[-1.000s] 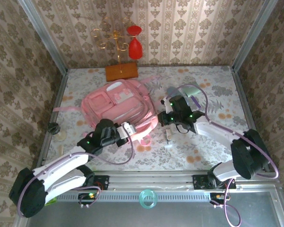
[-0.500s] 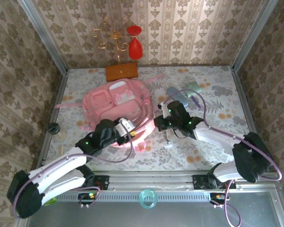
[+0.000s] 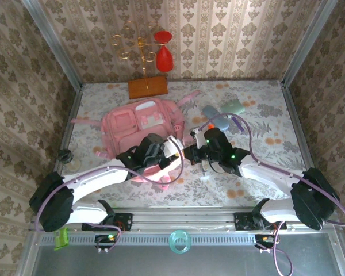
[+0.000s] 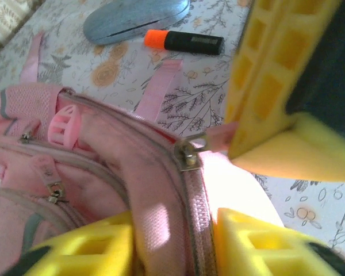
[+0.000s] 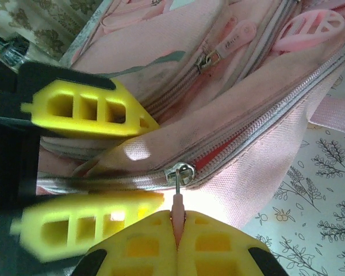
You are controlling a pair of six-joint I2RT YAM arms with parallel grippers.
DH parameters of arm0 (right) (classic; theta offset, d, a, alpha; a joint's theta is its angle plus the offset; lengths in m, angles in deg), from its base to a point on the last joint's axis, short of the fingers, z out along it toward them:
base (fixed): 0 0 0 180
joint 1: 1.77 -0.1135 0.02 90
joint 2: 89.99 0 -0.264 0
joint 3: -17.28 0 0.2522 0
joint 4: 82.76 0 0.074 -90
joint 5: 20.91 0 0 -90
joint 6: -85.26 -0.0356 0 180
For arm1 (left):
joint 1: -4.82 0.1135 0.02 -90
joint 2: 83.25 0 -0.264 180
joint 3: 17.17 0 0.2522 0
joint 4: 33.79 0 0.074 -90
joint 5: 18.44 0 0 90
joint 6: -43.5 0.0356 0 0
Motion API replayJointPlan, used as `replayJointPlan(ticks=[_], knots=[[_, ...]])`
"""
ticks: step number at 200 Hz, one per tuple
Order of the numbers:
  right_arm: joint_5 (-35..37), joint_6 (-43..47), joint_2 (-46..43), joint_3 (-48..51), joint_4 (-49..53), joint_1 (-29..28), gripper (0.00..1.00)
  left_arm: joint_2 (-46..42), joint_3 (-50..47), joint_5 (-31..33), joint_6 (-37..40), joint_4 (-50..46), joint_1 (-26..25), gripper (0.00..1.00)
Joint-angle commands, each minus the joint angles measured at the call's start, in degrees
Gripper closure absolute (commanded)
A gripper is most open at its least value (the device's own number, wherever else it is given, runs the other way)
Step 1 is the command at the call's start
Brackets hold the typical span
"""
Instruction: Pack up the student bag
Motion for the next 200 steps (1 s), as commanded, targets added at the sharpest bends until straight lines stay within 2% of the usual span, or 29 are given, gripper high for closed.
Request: replayJointPlan(ticks=[1,6,44,101,172,200], knots=[[-0.6,-0.2,-3.4,-0.2,-5.1,-0.2,1.0,-3.0,-2.4,-2.0,2.1,-0.9,3.3,0.94],[0.5,0.5,-3.4,-0.4,-4.0,-0.1,1.0,-4.2,-3.1,-2.7,2.7,-1.0,3.7,1.0],[7.4,1.1,0.3,-2.6,2.5,3.8,1.0,-13.2,-7.0,-8.5,4.2,-4.5,7.5,1.0],[15.4,-0.4,12.2,-11.1,6.2,9.9,1.0,-23.2,-14.0,-10.4,3.5,-3.2,8.2,1.0],[16.3,-0.7,24.7,-19.6,4.6,13.0,1.0,-22.1,-13.8,-13.1,5.0,-1.7,8.2,1.0],[12.1,0.0,25.5,-19.7,1.9,14.2,1.0,-18.9,-13.6,-14.1,4.0,2.9,8.1,1.0]])
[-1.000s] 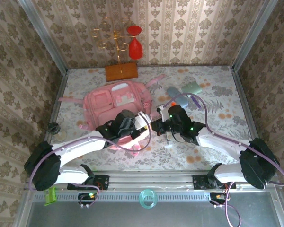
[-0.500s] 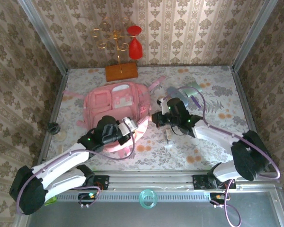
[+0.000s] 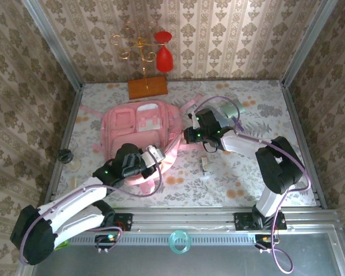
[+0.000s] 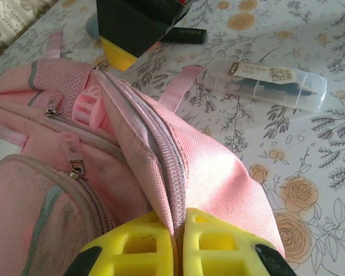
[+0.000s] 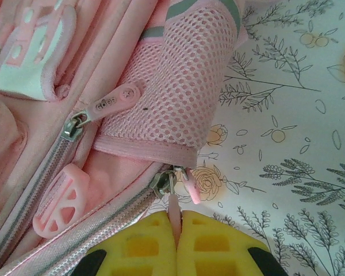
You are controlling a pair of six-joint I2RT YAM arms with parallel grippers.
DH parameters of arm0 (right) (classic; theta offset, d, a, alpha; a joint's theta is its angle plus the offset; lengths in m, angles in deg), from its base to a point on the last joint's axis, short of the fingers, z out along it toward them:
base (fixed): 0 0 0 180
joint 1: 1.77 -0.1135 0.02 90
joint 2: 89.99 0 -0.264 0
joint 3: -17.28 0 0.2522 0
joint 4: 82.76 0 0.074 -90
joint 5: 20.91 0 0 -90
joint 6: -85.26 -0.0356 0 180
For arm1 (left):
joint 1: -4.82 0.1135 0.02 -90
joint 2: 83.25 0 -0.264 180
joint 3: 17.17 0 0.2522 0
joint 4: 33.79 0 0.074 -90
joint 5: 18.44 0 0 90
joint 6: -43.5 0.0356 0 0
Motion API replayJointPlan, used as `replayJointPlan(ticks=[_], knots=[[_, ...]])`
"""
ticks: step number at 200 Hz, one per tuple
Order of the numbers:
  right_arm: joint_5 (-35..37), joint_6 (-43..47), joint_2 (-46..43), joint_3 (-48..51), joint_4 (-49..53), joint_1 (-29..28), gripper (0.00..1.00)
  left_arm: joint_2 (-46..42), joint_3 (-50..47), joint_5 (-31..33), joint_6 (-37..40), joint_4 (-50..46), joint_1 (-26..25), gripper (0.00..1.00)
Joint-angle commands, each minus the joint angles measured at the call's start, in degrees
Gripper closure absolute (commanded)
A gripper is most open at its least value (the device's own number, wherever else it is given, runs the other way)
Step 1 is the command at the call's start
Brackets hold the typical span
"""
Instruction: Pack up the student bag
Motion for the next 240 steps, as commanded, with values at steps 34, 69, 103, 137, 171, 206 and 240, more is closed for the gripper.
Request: replayJointPlan(ticks=[34,69,103,137,171,206,240], knots=[[6.5,2.5,-3.3,0.0,-0.3,6.0,1.0,14.4,6.0,-5.7,1.7,13.4,-2.1,1.0],[7.4,2.6,-9.5,6.1,2.1,8.4,1.0,27.1,14.7,-10.5,6.6,12.7,-2.9,1.0],[5.5,3.5,-12.6,9.8,4.2,9.2,0.77,25.7,13.8,-9.1,5.7,8.6,-2.7,1.0],[6.0,5.8,-17.0,8.6,9.9,9.1,0.63,23.2,11.8,-7.3,2.4,6.7,-2.7,0.98],[-0.8,13.2,-15.7,5.7,10.0,7.2,0.48,18.6,9.1,-3.3,2.6,3.1,-1.8,0.95],[-7.0,19.8,-11.5,3.0,4.2,6.3,0.42,12.1,5.3,5.6,-1.0,3.4,-0.5,0.9],[-3.8,19.5,-6.3,-2.6,3.7,6.3,0.38,6.3,1.7,9.0,-6.3,6.3,1.7,0.72]])
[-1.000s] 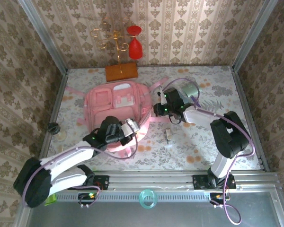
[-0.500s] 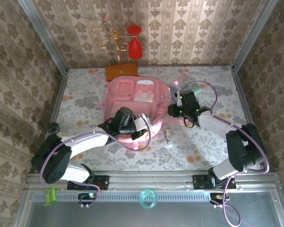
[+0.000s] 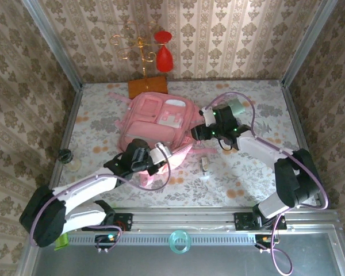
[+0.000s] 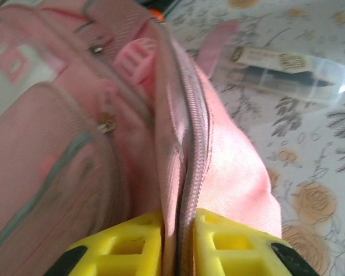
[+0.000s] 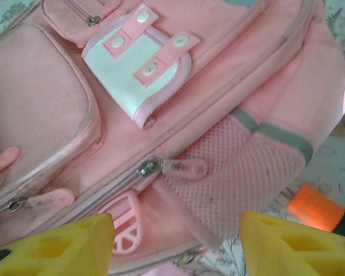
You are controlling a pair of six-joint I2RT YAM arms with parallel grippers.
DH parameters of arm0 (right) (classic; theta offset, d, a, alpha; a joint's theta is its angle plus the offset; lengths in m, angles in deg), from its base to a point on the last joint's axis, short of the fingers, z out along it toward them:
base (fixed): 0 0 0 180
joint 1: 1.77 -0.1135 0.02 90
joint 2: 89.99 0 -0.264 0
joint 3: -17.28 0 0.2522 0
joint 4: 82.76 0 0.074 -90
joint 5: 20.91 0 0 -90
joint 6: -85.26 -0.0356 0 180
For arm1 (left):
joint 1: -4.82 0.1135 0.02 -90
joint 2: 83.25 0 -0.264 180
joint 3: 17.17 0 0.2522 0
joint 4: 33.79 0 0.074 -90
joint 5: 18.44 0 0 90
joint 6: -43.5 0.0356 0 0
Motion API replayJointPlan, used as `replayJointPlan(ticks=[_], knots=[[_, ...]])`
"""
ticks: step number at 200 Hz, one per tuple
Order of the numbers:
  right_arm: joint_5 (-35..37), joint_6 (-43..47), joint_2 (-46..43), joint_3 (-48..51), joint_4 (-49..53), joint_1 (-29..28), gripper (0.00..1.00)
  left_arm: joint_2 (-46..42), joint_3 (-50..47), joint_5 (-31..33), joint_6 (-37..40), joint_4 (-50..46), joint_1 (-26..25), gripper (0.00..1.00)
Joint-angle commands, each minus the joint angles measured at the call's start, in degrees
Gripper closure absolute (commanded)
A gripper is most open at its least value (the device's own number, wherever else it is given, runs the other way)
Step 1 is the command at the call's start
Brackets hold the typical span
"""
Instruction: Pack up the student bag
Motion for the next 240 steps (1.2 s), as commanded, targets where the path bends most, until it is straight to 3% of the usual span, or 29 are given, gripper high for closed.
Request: replayJointPlan(ticks=[1,28,61,90,114,151,240], knots=[[0.1,2.2,3.7,-5.0,-1.7,0.0,0.38,-3.5,-1.1,6.8,-6.0,3.0,2.3,0.71],[4.5,-3.0,8.8,-9.9,-0.6,0.1,0.36,-5.7,-0.7,10.4,-16.2,0.7,5.5,0.5],[8.2,-9.4,14.0,-14.3,-1.3,0.5,0.33,-7.9,1.8,7.9,-33.4,-6.9,12.9,0.29],[6.9,-13.3,19.6,-18.6,-0.7,0.5,0.3,-7.0,4.1,7.9,-39.9,-12.5,17.7,0.2],[3.8,-14.7,22.0,-19.5,-1.1,-0.2,0.33,-5.2,5.1,8.2,-45.2,-15.1,20.8,0.17],[3.8,-15.6,22.6,-18.7,0.8,-1.5,0.37,-1.8,4.5,6.0,-50.4,-11.0,22.7,0.14],[-8.8,-25.5,17.5,-8.5,-9.5,-9.5,0.47,19.1,16.4,2.5,-48.6,-4.6,27.9,0.15]])
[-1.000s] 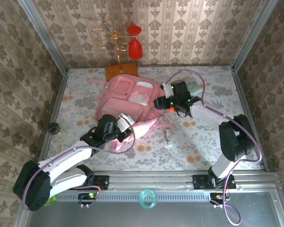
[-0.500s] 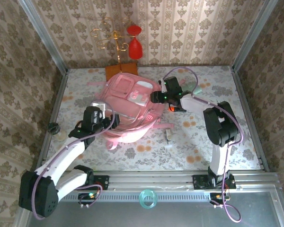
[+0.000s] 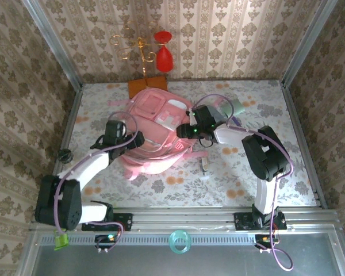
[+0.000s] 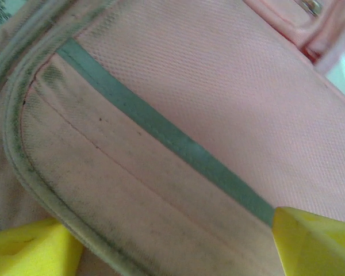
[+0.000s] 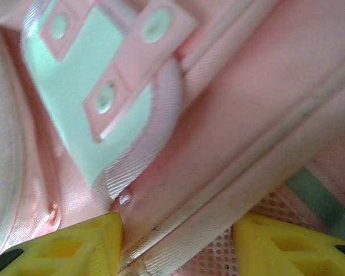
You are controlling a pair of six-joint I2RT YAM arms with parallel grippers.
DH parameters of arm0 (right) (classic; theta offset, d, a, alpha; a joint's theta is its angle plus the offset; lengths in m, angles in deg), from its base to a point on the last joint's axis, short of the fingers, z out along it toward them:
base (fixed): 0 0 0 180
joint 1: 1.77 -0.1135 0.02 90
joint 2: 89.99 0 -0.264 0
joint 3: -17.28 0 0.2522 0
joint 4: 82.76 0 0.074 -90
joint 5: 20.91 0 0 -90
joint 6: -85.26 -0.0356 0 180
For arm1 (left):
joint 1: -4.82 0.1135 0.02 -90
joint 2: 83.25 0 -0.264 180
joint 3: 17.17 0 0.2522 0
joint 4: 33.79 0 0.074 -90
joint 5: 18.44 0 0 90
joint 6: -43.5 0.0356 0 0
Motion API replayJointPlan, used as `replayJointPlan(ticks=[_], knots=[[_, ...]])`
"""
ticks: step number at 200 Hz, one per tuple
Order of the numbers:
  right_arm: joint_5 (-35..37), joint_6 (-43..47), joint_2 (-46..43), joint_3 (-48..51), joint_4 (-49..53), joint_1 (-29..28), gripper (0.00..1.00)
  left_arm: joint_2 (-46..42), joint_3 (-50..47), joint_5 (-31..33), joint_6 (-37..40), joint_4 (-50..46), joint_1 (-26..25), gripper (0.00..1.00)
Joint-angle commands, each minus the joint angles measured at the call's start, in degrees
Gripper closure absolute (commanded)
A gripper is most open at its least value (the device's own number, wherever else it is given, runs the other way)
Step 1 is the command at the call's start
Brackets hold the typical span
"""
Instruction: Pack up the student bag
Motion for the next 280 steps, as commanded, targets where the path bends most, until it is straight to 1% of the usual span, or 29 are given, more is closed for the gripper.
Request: replayJointPlan(ticks=[1,28,49,74,93,108,123,135,147,150,153,169,183,193,199,207,220,248,280], knots=[[-7.0,-4.0,-2.5,0.9,-3.3,-3.7,0.47,5.1,5.3,-2.5,1.3,3.5,1.1,0.15],[-8.2,-5.8,-2.3,0.6,-6.9,-7.4,0.49,11.0,11.1,-2.8,3.2,3.4,3.0,0.15],[-8.8,-3.5,-0.8,-2.7,-5.0,-9.1,0.47,14.0,15.5,0.5,4.2,2.7,4.9,0.15],[-8.7,1.8,-0.8,-6.1,-0.5,-9.3,0.45,13.4,19.2,7.0,4.2,1.8,6.3,0.14],[-10.8,7.1,-2.1,-7.8,4.7,-8.9,0.43,9.5,19.0,12.8,4.2,0.2,6.1,0.13],[-11.1,10.8,-3.7,-7.4,8.0,-7.4,0.43,4.9,15.9,16.4,3.9,-0.7,4.4,0.12],[-13.5,12.7,-4.8,-6.8,9.9,-4.9,0.43,-1.0,11.0,20.9,3.0,-1.5,0.3,0.12],[-15.4,13.8,-5.0,-6.8,10.9,-3.3,0.43,-5.5,7.1,23.2,1.5,-1.8,-4.5,0.12],[-15.6,14.9,-4.9,-7.4,12.2,-2.3,0.43,-9.0,4.6,23.1,-1.7,-4.1,-9.3,0.13],[-15.5,15.0,-4.9,-7.5,12.4,-2.1,0.43,-9.8,4.1,23.1,-2.6,-4.8,-9.8,0.14],[-15.3,14.9,-4.9,-7.7,12.5,-1.9,0.44,-10.3,3.6,22.8,-3.6,-5.2,-12.2,0.15],[-13.5,12.6,-3.5,-8.2,11.0,-0.3,0.45,-11.8,1.1,21.4,-8.5,-6.0,-19.6,0.23],[-14.8,9.5,-1.2,-9.1,9.0,1.3,0.47,-10.3,0.2,17.2,-13.4,-5.3,-23.0,0.33],[-15.1,7.9,0.4,-9.4,7.6,1.7,0.49,-8.0,0.4,13.5,-15.2,-3.7,-24.3,0.38],[-15.2,7.5,1.1,-9.5,7.3,1.7,0.49,-6.5,1.1,12.1,-15.8,-3.5,-25.3,0.42],[-15.5,7.2,1.6,-9.7,7.0,1.7,0.5,-4.6,2.0,10.8,-15.9,-3.3,-26.5,0.44],[-15.2,6.6,1.8,-9.1,5.9,1.7,0.5,-1.8,3.0,10.6,-16.2,-3.1,-28.1,0.46],[-14.2,6.0,2.3,-8.1,4.9,1.7,0.5,2.8,3.8,10.1,-17.2,-1.0,-28.1,0.56],[-13.8,5.4,2.8,-7.3,4.1,1.7,0.5,6.4,5.4,10.9,-16.0,-1.0,-27.8,0.59]])
